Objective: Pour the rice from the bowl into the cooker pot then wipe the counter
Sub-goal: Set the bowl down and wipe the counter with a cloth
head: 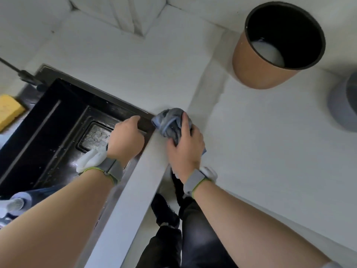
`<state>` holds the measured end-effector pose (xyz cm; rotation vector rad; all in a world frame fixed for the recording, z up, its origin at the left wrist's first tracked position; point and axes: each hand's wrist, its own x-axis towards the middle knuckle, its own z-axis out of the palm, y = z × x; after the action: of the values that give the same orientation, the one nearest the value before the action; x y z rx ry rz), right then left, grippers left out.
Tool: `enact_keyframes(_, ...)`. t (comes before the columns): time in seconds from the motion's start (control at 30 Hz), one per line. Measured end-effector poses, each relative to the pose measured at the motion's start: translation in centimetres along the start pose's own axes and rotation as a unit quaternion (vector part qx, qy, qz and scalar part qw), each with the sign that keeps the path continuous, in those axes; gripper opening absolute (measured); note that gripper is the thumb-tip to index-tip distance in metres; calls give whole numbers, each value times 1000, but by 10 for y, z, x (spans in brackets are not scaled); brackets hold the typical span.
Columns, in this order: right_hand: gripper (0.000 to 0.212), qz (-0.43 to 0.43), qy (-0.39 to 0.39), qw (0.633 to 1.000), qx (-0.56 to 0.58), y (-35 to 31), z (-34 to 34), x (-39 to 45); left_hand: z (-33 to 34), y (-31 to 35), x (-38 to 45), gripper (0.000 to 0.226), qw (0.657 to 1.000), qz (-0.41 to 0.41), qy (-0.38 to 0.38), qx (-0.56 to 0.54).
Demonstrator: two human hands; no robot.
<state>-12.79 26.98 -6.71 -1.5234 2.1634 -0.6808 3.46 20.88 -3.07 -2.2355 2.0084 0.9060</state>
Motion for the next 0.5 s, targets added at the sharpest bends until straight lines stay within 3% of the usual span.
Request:
enact_keyframes(0.2,83,50,85,989,-111,77,-49,35,-6,-32,-8,62,999,-41,14,4)
enact_keyframes(0.3,84,73,99,980,-155,63,-27,21,-5,-46,-18,64,998,-68,13,-12)
enact_keyframes(0.37,86,58,70,979,-184,42,-4,2,-3,-50,-25,62,997,-72,10,-18)
enact_keyframes(0.5,87,-72,-31,979,-187,-9,37,-42,-6,-66,-32,60,991,-116,20,-60)
